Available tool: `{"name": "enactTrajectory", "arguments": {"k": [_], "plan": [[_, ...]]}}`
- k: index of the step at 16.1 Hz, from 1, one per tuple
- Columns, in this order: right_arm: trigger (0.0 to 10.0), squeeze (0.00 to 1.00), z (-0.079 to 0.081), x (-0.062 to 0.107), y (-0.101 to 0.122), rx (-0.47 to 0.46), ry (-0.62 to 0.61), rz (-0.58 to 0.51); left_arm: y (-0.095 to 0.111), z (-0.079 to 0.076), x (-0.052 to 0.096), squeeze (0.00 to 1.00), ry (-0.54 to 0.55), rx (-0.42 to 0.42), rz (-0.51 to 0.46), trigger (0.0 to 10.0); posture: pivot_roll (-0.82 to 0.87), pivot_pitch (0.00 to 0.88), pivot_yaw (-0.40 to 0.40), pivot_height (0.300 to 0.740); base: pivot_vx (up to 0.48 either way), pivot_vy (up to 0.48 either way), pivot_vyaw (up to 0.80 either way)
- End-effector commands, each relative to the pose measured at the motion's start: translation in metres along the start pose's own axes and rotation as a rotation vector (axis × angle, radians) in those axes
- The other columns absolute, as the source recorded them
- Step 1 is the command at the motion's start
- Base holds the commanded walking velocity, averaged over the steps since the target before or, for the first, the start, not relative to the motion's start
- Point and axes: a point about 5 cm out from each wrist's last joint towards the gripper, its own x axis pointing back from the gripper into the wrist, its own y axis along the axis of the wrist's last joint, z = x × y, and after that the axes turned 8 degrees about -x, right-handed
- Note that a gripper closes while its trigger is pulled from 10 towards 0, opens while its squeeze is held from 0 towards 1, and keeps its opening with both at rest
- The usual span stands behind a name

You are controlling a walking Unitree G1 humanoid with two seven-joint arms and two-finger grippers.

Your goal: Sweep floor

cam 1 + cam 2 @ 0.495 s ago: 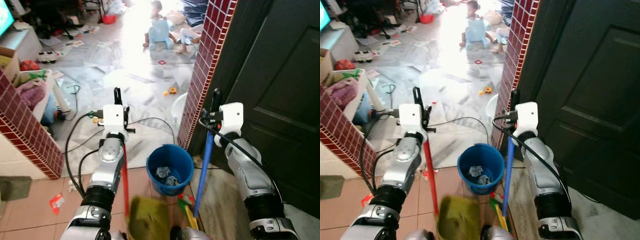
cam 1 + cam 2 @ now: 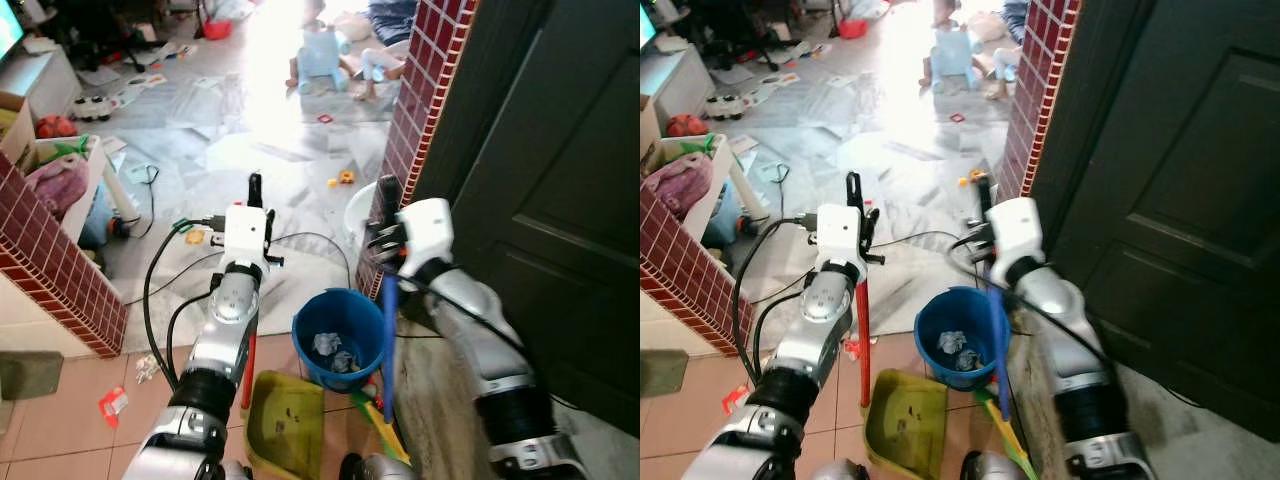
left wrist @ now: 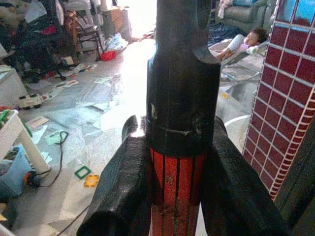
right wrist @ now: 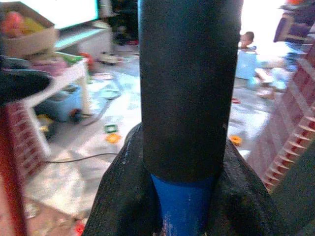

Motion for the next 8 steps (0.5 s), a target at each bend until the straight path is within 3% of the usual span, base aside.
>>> {"name": "enactTrajectory", "arguments": {"k": [1,4,8], "plan": [[10.0,0.00,0.010,-0.003,0.002,-0.006,0.061,-0.006,0.007,0.010,0.001,0.00,0.038,-0.017,-0.035,10.0,-0.06,0.000,0.007,0.740,0.000,0.000,0.00],[10.0,0.00,0.016,-0.006,-0.002,0.003,0.084,-0.005,0.006,0.021,0.006,0.00,0.044,0.020,-0.026,10.0,-0.09,0.000,0.057,0.740,0.000,0.000,0.00],[10.0,0.00,0.012,-0.009,-0.015,-0.073,-0.070,-0.030,0.016,0.036,0.022,0.00,0.046,-0.011,-0.064,10.0,-0.03,0.000,0.002,0.740,0.000,0.000,0.00]]}}
